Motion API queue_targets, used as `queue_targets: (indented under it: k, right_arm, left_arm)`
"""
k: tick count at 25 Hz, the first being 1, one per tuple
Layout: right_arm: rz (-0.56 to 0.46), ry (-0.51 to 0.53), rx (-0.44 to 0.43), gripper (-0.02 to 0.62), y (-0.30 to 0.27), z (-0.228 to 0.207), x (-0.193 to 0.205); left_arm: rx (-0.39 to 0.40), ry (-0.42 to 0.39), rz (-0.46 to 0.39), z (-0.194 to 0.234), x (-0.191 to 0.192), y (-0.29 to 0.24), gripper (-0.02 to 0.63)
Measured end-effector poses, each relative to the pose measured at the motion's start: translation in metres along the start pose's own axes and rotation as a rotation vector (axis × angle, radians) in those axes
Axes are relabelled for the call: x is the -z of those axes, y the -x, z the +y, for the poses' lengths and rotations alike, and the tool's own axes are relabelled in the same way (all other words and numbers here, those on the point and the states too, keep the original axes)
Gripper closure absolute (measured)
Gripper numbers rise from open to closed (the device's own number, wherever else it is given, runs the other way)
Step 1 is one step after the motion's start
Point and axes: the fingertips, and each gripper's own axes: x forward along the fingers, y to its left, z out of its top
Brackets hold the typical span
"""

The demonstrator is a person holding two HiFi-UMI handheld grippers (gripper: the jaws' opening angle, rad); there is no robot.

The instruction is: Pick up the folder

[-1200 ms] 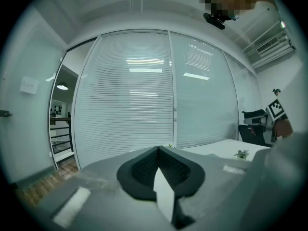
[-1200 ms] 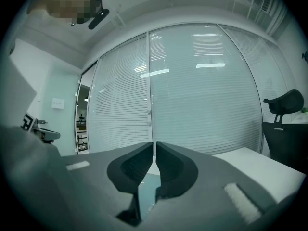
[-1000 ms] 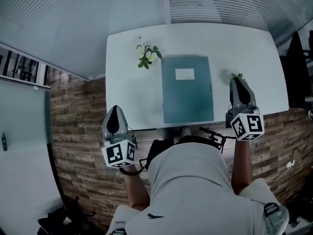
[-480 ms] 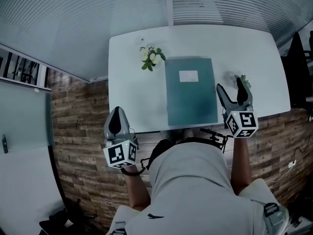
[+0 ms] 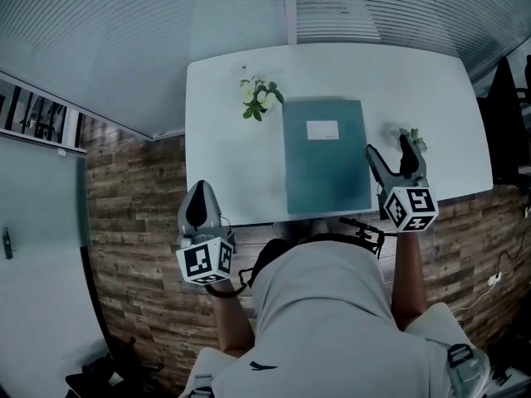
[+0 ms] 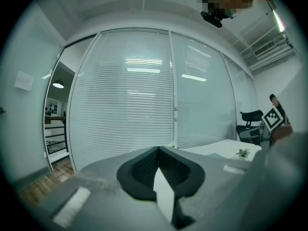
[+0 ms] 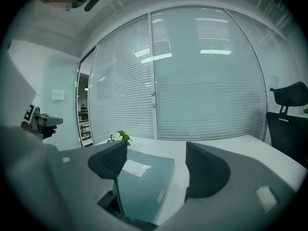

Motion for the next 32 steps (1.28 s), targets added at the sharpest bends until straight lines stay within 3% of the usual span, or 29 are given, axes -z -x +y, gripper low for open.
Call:
queue_targets:
  k: [4,6,8,18,25,27,32]
  right_arm:
    - [0.021,0.020,-0.015,0.225,-0.001,0.006,0.004]
    - [0.025,0.020,-0.022,0.225,-0.001,0.009,0.006]
    - [0.024,0.009,-0.027,0.225,-0.002,0.011,0.005]
    - [0.059,-0.040,-0.029,0.225,-0.008,0.009,0.015]
    - [0.420,-0.158,-0.066,0.222,-0.034,0.002,0.098]
    - [0.521,-0.170,-0.084,0.188,-0.039,0.002,0.123]
    - [0.692,-0.227,-0.119,0.163,-0.050,0.005,0.164]
  left_arm:
    - [-0.013,0.012,-0.014,0.003,0.000,-0.001,0.595]
    - [0.004,0.013,-0.003,0.002,0.003,-0.004,0.419]
    - [0.019,0.015,0.015,0.001,0.006,-0.007,0.299]
    - [0.080,0.018,0.082,-0.008,0.021,-0.014,0.284]
    - [0.097,0.001,0.111,-0.010,0.029,-0.018,0.284]
    - [0.096,-0.003,0.114,-0.010,0.029,-0.018,0.284]
    - [0.096,-0.006,0.117,-0.008,0.028,-0.017,0.284]
